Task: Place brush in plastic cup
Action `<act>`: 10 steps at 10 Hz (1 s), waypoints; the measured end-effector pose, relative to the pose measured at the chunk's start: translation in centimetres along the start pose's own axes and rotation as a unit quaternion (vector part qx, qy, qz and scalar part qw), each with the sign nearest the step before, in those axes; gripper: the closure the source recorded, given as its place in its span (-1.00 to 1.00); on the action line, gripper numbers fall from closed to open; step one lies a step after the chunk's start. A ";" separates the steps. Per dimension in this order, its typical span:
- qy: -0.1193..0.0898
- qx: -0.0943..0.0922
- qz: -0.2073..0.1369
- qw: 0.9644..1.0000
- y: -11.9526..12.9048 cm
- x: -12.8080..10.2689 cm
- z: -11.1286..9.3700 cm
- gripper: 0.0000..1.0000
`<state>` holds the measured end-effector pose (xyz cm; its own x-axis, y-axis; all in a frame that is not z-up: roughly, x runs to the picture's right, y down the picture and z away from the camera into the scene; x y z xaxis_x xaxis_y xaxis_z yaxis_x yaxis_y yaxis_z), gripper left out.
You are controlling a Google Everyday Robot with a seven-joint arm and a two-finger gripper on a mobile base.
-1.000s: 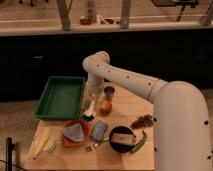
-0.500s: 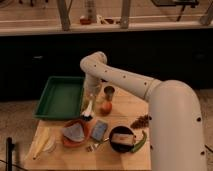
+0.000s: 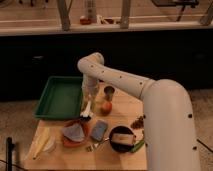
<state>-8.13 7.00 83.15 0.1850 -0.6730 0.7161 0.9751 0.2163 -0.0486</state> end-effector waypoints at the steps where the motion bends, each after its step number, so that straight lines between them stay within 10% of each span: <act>1: -0.002 -0.001 0.001 1.000 0.1 0.1 0.3 1.00; 10: -0.014 -0.008 -0.004 1.000 -0.4 0.1 1.6 0.97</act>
<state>-8.72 7.97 84.37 0.1735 -0.6551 0.7354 0.9785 0.1993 -0.0534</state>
